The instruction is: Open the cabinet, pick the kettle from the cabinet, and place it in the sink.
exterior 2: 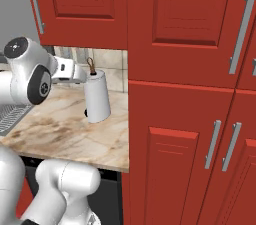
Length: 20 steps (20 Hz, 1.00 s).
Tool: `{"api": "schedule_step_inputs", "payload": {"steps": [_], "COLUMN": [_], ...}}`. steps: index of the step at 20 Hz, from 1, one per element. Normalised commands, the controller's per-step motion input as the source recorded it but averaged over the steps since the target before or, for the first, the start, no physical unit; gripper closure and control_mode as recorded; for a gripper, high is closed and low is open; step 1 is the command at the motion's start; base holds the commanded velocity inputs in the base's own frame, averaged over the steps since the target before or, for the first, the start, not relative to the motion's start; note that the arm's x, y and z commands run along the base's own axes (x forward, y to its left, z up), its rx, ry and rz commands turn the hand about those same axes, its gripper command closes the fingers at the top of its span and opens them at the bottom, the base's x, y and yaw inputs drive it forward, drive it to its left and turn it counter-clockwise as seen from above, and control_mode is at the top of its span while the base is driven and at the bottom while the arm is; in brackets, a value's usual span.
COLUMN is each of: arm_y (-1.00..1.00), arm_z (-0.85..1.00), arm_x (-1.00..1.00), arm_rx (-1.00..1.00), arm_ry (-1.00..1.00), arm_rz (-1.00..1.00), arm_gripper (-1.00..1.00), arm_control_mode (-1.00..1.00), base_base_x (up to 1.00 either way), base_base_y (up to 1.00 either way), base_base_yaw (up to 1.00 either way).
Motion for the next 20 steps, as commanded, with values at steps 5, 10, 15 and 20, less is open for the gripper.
{"api": "schedule_step_inputs", "payload": {"steps": [5,10,15,20], "arm_y": [0.34,0.33,0.30,0.29], "arm_z": [0.34,0.32,0.23,0.19], "arm_x": [-0.08,-0.02,0.00,0.01], "arm_rx": [0.00,0.00,0.00,-0.01], "arm_ry": [-0.01,0.00,0.00,-0.15], "arm_rz": [0.00,0.00,0.00,0.00], "arm_gripper": [-1.00,-1.00,-1.00,-1.00], "arm_control_mode": [-1.00,-1.00,-1.00,-1.00], "base_base_x": [0.00,0.00,0.00,0.00], "base_base_y": [0.00,0.00,0.00,0.00], "base_base_yaw": [0.00,0.00,0.00,0.00]}}
